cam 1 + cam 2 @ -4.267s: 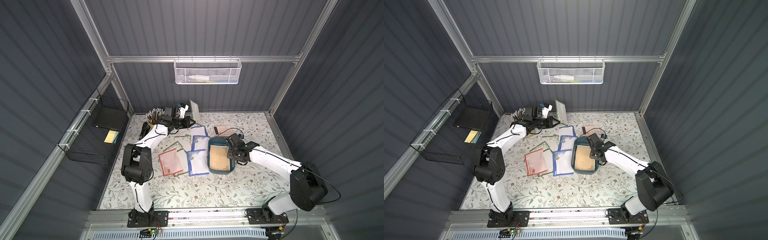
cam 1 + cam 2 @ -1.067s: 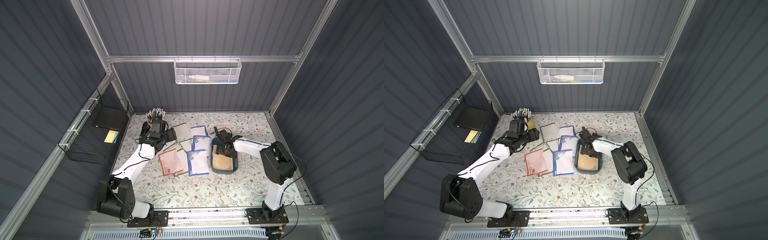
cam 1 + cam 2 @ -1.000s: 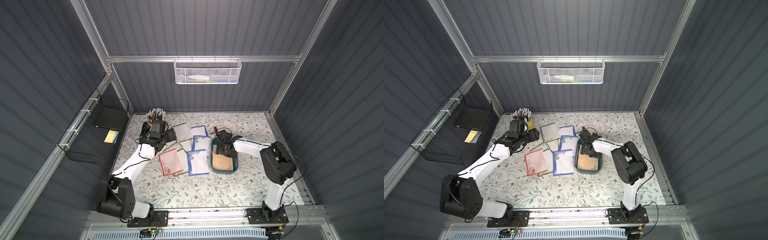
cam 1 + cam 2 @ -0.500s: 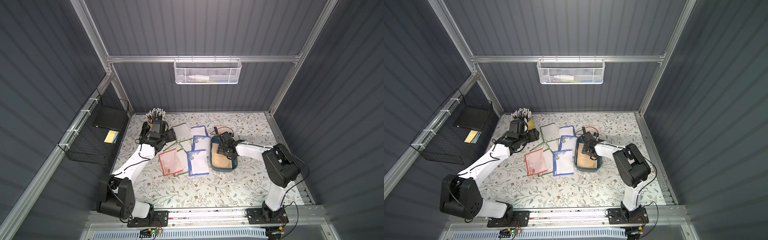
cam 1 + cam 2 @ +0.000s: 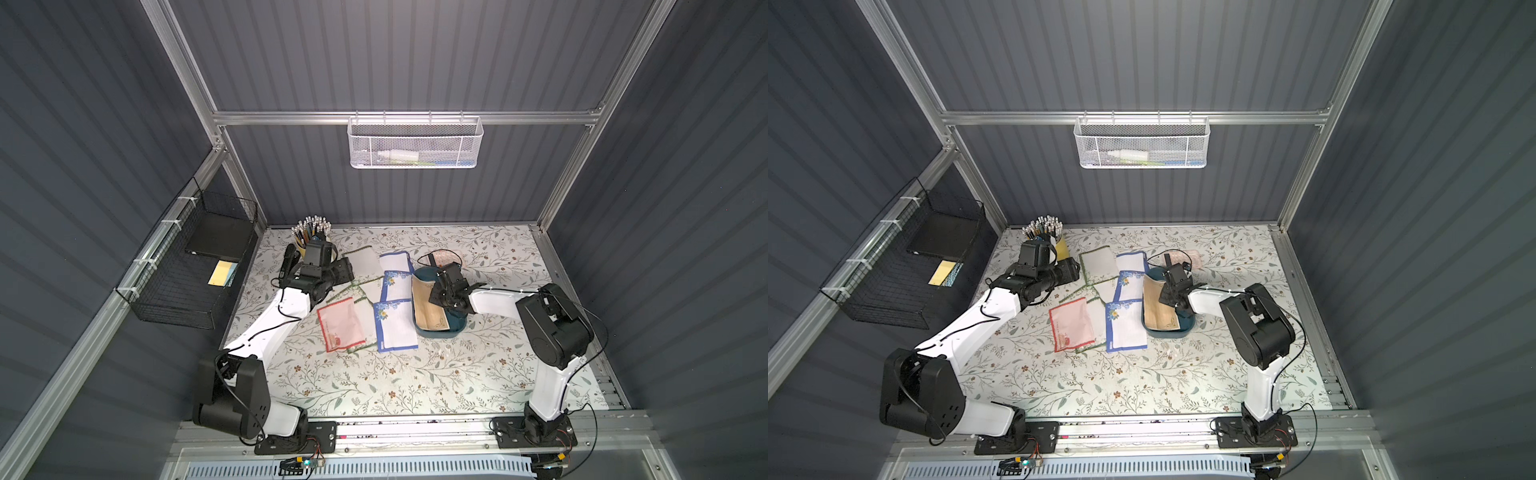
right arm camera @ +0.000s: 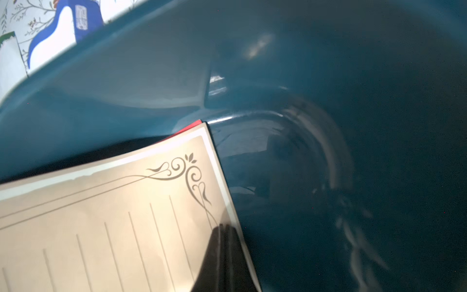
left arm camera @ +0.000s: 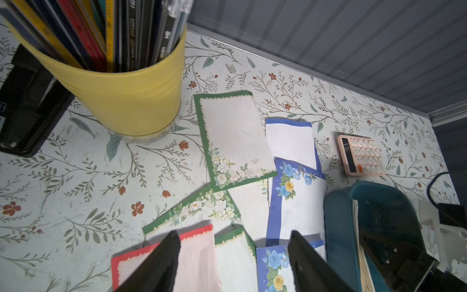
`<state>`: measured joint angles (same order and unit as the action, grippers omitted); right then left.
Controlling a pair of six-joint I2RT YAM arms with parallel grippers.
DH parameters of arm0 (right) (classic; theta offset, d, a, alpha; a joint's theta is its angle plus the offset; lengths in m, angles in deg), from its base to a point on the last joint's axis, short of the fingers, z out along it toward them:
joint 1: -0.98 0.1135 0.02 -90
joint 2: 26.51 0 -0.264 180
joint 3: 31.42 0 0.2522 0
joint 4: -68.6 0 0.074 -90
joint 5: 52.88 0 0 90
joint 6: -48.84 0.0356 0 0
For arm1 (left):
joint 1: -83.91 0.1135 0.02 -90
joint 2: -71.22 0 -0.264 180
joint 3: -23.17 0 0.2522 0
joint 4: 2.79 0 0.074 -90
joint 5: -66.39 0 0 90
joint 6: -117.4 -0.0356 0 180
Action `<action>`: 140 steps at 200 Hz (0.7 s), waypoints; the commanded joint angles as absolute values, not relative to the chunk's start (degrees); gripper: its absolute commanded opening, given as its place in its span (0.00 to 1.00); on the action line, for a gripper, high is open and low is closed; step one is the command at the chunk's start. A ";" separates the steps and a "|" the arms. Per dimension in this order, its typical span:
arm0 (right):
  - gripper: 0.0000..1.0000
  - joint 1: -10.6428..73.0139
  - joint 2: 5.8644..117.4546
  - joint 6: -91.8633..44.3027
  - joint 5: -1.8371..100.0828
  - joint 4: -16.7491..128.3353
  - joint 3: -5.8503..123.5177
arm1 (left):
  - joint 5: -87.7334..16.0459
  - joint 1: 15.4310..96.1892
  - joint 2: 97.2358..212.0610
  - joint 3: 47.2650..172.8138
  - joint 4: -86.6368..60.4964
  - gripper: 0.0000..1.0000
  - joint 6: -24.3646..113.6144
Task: Take out the stationery paper from the storage box
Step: Pick up the stationery paper from the storage box.
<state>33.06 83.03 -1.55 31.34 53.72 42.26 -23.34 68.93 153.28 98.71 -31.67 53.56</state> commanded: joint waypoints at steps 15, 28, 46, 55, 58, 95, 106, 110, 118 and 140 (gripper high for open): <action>0.00 33.91 88.47 -2.21 35.85 36.77 39.34 | -24.89 64.31 155.30 100.78 -32.24 0.70 53.81; 0.00 33.93 88.45 -2.32 35.93 36.38 39.94 | -27.81 62.09 156.67 101.53 -32.02 0.69 54.27; 0.00 33.96 88.56 -2.39 36.14 36.24 40.13 | -33.58 61.06 157.87 101.27 -30.77 0.69 55.83; 0.00 33.96 88.38 -2.49 36.07 36.36 39.98 | -37.60 61.06 157.84 100.40 -29.05 0.70 56.62; 0.00 33.98 88.38 -2.42 36.07 36.26 39.85 | -38.66 60.99 157.69 100.04 -28.38 0.70 56.96; 0.00 33.96 87.80 -2.49 36.02 36.51 39.67 | -49.82 60.37 158.23 96.18 -20.00 0.72 62.42; 0.00 33.91 87.71 -2.36 36.10 36.69 39.82 | -49.85 59.56 159.50 96.15 -18.89 0.72 63.03; 0.00 33.99 87.67 -2.48 36.21 36.67 39.90 | -49.91 59.21 159.99 96.11 -18.40 0.72 63.35; 0.00 33.98 87.54 -2.49 36.33 36.71 39.97 | -50.67 58.53 161.33 96.45 -17.49 0.72 63.69; 0.00 34.02 87.06 -2.49 36.17 36.69 39.83 | -50.40 56.01 166.03 98.00 -15.86 0.71 64.29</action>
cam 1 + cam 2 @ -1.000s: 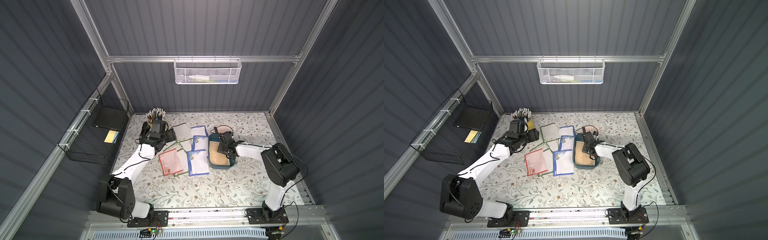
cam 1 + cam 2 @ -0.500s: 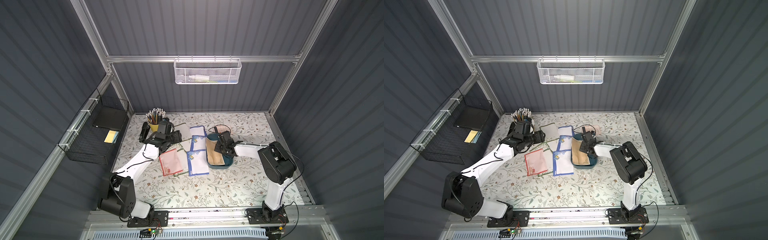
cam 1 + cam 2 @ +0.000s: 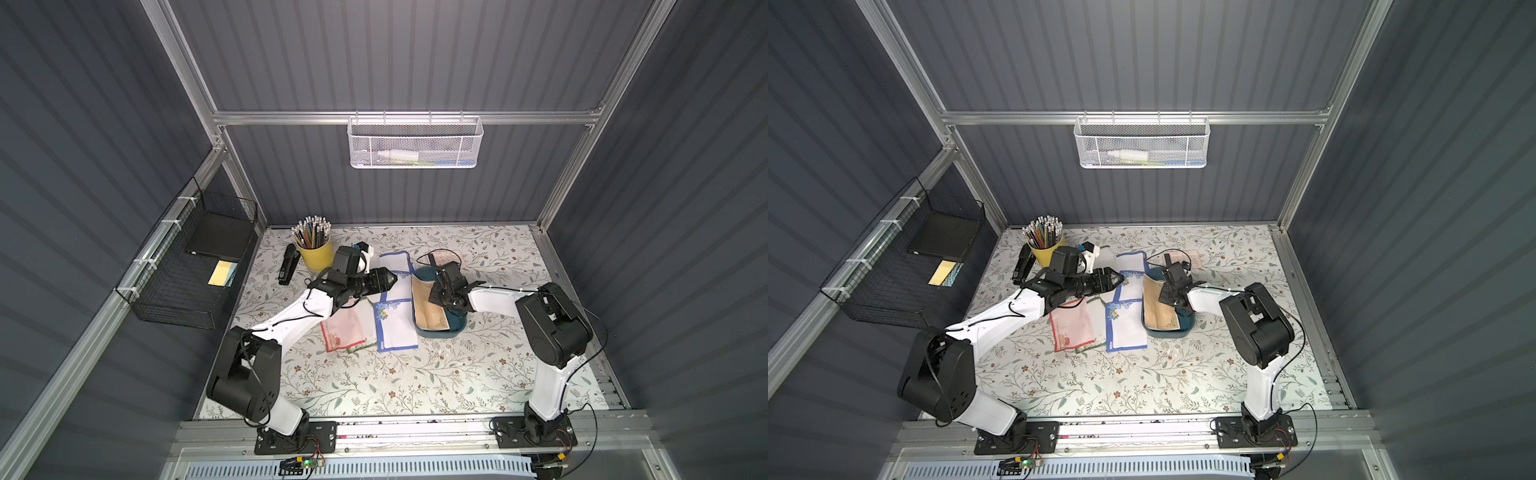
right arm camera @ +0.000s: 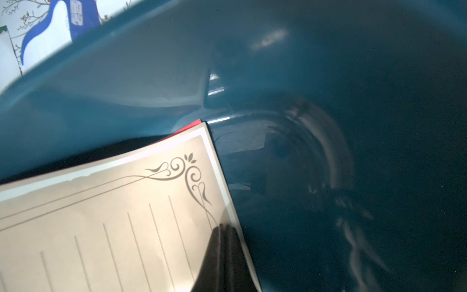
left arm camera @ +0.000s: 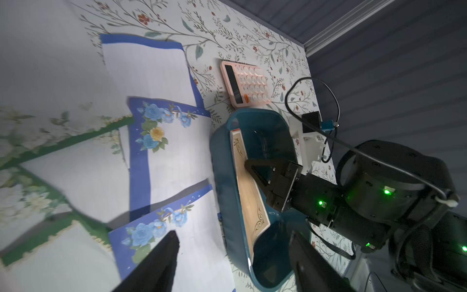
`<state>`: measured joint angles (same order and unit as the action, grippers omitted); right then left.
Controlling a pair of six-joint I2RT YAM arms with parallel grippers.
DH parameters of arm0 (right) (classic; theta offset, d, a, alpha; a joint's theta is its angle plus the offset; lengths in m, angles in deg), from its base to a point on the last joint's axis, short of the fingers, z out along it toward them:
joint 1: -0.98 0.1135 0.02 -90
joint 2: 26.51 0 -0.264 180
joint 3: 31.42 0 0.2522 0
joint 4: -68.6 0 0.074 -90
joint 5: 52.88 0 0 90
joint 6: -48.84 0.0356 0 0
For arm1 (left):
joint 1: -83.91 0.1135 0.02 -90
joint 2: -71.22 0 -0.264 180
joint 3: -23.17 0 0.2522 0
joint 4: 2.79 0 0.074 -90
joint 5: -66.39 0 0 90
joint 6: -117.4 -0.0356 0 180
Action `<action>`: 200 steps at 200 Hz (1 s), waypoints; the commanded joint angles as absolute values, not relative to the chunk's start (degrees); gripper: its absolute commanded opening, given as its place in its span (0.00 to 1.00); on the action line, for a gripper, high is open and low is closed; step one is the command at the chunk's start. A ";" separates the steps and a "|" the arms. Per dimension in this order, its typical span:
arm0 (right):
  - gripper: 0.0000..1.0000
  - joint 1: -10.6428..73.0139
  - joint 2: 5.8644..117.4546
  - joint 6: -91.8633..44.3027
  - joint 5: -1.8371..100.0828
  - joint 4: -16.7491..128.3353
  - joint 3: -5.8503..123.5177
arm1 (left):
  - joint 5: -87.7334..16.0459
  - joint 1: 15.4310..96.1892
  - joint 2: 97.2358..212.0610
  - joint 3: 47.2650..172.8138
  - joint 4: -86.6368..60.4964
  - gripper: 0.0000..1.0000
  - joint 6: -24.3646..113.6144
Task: Take out the stationery paper from the storage box
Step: Pick up the stationery paper from the storage box.
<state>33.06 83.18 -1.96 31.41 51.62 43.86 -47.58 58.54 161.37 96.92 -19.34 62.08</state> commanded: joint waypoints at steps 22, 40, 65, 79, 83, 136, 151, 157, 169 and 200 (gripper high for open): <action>0.00 34.03 86.44 -2.49 35.89 36.63 39.48 | -48.84 54.32 170.20 99.71 -14.92 0.69 64.49; 0.00 33.95 86.02 -2.51 35.89 36.71 38.91 | -48.32 53.94 172.34 100.55 -13.85 0.67 64.58; 0.00 34.03 85.82 -2.84 36.07 36.78 38.53 | -48.31 53.94 174.34 102.59 -12.51 0.64 64.65; 0.00 34.03 85.65 -2.92 36.09 36.83 38.49 | -47.96 53.94 175.56 104.27 -12.90 0.63 64.41; 0.00 34.03 85.65 -2.93 36.11 36.84 38.38 | -47.81 53.94 175.86 104.67 -12.98 0.63 64.43; 0.00 33.95 85.40 -3.20 36.56 37.26 37.37 | -47.92 53.76 179.89 107.31 -12.85 0.55 64.66; 0.00 33.99 85.38 -3.28 36.58 37.48 37.10 | -47.97 53.63 180.85 108.06 -12.83 0.53 64.67; 0.00 33.96 85.37 -3.28 36.77 37.51 37.10 | -48.11 53.55 181.21 108.48 -12.86 0.52 64.69; 0.00 33.96 85.51 -3.37 36.97 37.65 37.10 | -48.14 53.17 181.74 108.94 -12.86 0.50 64.68; 0.00 34.03 85.65 -3.55 37.21 37.80 37.24 | -47.79 52.62 182.32 110.08 -13.21 0.42 64.67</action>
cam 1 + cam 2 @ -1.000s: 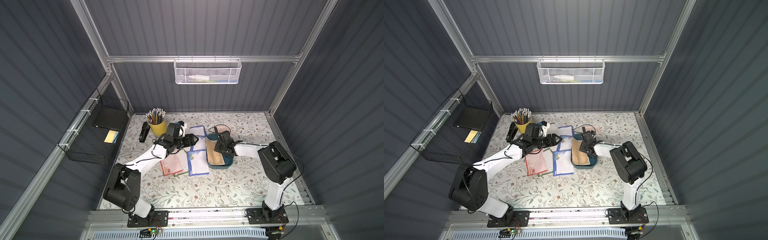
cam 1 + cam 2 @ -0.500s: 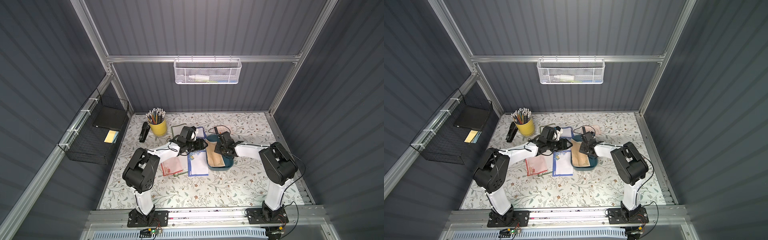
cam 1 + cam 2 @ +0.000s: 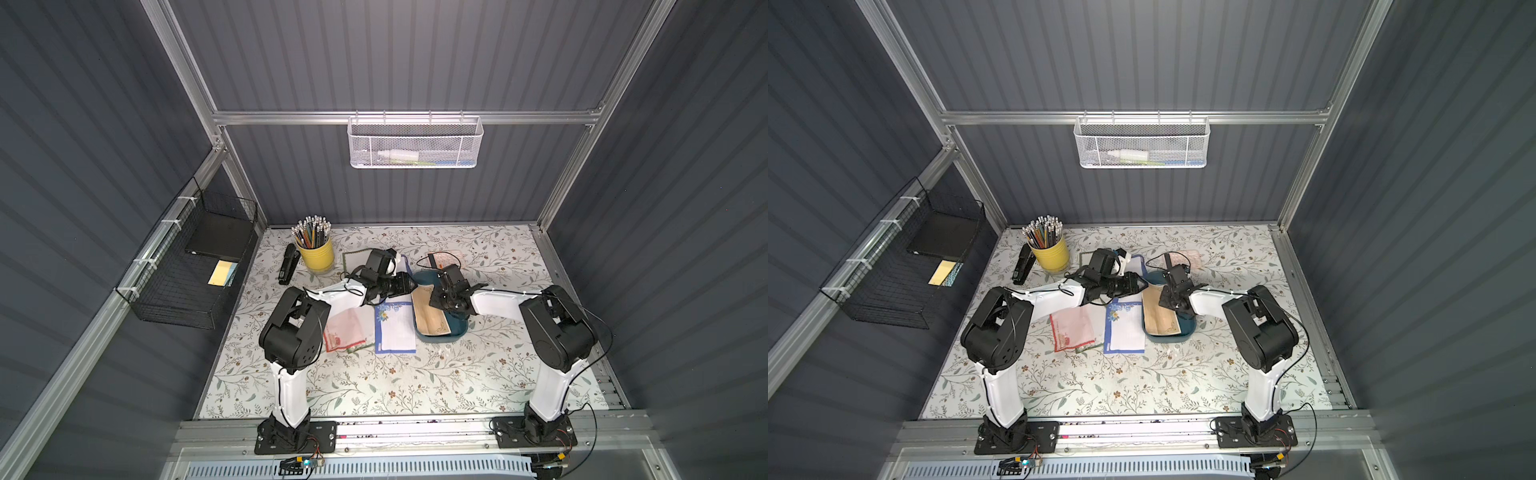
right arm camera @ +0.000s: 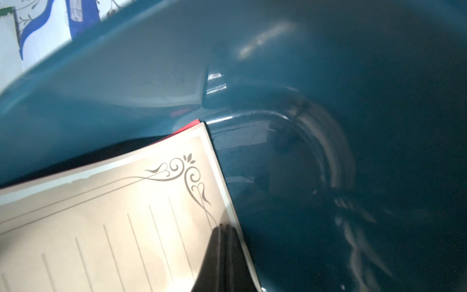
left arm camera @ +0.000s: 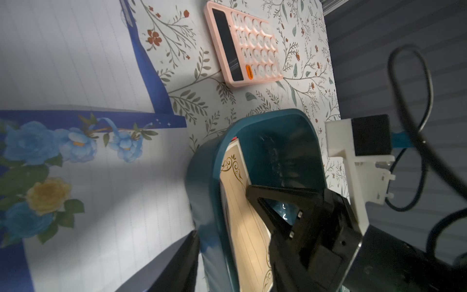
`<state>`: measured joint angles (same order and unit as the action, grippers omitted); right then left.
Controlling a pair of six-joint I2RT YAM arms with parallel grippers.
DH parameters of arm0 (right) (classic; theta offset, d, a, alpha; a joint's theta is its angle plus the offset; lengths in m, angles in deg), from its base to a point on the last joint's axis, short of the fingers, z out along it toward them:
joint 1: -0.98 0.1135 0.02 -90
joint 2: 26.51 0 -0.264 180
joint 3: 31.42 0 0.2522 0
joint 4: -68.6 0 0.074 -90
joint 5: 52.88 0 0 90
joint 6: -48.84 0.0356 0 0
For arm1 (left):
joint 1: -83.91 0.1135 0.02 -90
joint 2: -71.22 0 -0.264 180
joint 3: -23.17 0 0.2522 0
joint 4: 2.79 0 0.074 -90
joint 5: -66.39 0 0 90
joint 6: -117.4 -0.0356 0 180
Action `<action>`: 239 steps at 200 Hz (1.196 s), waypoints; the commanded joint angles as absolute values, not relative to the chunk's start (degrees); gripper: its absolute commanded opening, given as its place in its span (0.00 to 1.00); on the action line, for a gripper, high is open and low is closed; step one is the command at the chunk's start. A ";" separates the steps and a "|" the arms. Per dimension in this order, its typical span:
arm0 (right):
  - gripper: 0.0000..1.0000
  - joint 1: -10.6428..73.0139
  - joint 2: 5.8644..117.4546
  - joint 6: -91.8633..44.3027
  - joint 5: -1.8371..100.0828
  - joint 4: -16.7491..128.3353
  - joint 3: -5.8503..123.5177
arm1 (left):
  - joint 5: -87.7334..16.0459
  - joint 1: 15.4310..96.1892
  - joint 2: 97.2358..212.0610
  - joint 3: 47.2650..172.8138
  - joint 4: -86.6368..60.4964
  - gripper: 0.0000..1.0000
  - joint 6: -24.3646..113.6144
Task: Take out the stationery paper from the storage box
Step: Pick up the stationery paper from the storage box.
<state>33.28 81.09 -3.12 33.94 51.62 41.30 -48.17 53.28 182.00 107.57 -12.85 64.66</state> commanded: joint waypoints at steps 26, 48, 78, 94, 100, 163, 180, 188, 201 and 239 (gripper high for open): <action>0.00 34.00 86.00 -3.75 37.55 37.84 37.45 | -47.52 52.53 182.39 110.72 -13.48 0.35 64.59; 0.00 34.01 86.28 -3.81 37.74 37.79 37.52 | -47.70 52.53 182.93 111.45 -13.88 0.33 64.50; 0.00 34.02 86.31 -3.87 37.74 37.86 37.48 | -47.87 52.44 183.46 111.73 -13.89 0.29 64.43; 0.00 34.04 86.34 -3.90 37.74 37.82 37.36 | -48.04 52.36 183.75 111.90 -13.92 0.29 64.45; 0.00 34.01 86.35 -3.90 37.74 37.86 37.36 | -48.13 52.36 183.89 111.99 -14.04 0.29 64.43; 0.00 34.08 86.66 -4.05 37.78 37.88 37.24 | -48.09 52.14 184.51 112.41 -15.25 0.25 63.89; 0.00 34.02 86.86 -4.05 37.91 38.03 37.20 | -48.11 52.09 184.84 112.82 -15.37 0.19 63.84; 0.00 34.03 86.85 -4.07 37.96 37.98 37.19 | -48.11 52.09 185.01 112.91 -15.32 0.16 63.79; 0.00 34.04 86.74 -4.07 37.93 38.13 37.10 | -48.30 52.02 185.38 113.17 -15.40 0.10 63.80; 0.00 34.00 86.06 -3.90 37.59 38.14 36.83 | -48.45 51.80 186.07 113.14 -15.64 0.00 63.71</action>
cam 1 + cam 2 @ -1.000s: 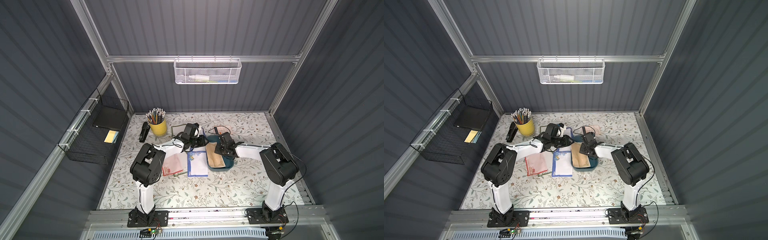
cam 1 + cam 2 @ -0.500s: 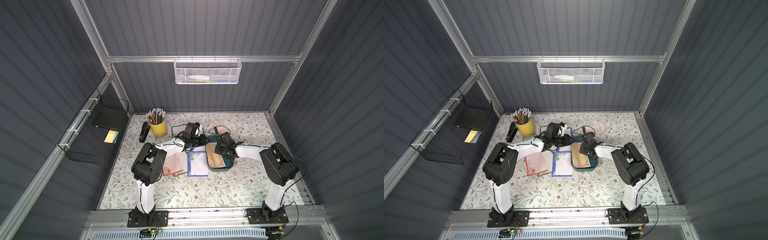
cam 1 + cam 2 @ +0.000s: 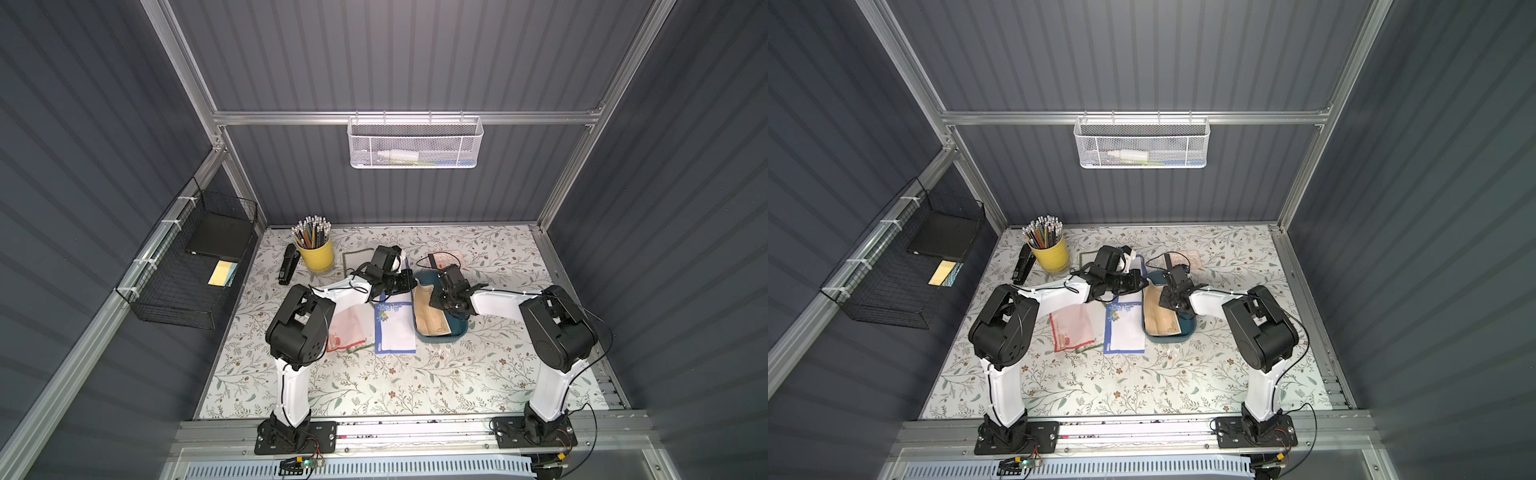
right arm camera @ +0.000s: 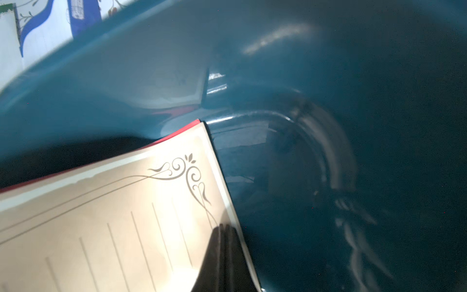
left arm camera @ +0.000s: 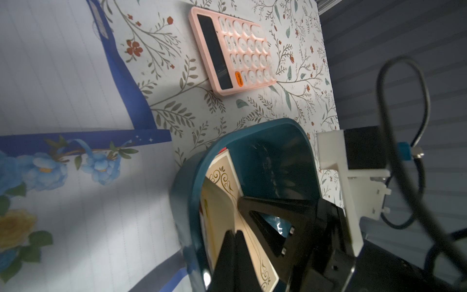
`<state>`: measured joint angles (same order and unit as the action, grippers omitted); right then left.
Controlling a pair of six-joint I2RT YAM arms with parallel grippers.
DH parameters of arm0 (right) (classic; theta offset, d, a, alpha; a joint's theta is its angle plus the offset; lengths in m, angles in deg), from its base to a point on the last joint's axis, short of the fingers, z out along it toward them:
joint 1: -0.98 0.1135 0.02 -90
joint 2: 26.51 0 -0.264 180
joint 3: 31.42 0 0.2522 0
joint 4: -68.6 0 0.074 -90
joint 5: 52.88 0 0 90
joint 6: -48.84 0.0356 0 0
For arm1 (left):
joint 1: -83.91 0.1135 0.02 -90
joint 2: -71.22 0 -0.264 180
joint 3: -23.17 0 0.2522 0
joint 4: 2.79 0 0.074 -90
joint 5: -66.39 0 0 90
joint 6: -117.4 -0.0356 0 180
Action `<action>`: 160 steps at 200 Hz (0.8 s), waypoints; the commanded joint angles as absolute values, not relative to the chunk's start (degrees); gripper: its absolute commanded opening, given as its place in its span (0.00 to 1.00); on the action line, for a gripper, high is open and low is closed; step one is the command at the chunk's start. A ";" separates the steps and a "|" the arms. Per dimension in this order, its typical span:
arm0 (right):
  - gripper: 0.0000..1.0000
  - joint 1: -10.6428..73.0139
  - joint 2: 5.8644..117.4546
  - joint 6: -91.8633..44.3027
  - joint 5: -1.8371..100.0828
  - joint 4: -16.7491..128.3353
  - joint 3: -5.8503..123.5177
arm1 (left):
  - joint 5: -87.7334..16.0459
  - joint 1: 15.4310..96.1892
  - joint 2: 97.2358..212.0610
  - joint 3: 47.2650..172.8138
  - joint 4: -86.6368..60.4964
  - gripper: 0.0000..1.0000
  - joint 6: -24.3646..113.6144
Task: Take out the stationery paper from the storage box
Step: Pick up the stationery paper from the storage box.
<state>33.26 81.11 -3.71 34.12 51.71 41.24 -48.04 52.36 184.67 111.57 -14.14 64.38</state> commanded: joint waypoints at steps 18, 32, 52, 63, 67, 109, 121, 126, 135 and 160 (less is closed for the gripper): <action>0.00 33.98 85.61 -3.98 37.39 37.91 36.98 | -48.47 51.74 186.19 113.14 -15.67 0.00 63.70; 0.00 33.99 85.47 -3.97 37.21 37.75 37.17 | -48.48 51.74 186.29 113.14 -15.76 0.00 63.62; 0.00 34.01 84.90 -3.93 36.63 37.21 37.42 | -48.47 51.74 186.27 113.16 -15.94 0.00 63.62; 0.00 34.05 84.15 -3.97 36.01 36.57 37.60 | -48.49 51.74 185.98 113.18 -16.13 0.00 63.47; 0.00 34.05 83.83 -3.99 35.92 36.31 37.69 | -48.51 51.74 185.91 113.14 -16.22 0.00 63.45; 0.42 33.99 75.64 -3.24 29.83 32.44 38.79 | -49.94 51.74 184.33 116.46 -16.71 0.00 63.31; 0.44 34.02 73.10 -3.23 27.76 30.69 39.90 | -50.25 51.74 183.59 116.99 -16.75 0.00 63.27; 0.45 34.02 72.07 -3.28 27.14 30.09 40.37 | -50.25 51.74 183.37 117.30 -16.77 0.00 63.25; 0.46 34.02 70.24 -3.33 26.18 29.37 41.02 | -50.25 51.74 182.90 117.83 -17.09 0.00 63.22; 0.47 34.01 65.42 -2.66 23.07 26.64 42.88 | -50.51 51.74 182.07 119.09 -17.74 0.00 63.08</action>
<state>34.02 69.92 -3.28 28.17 32.67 40.45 -49.57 51.94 184.95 116.77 -16.06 64.31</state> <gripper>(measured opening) 0.468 0.043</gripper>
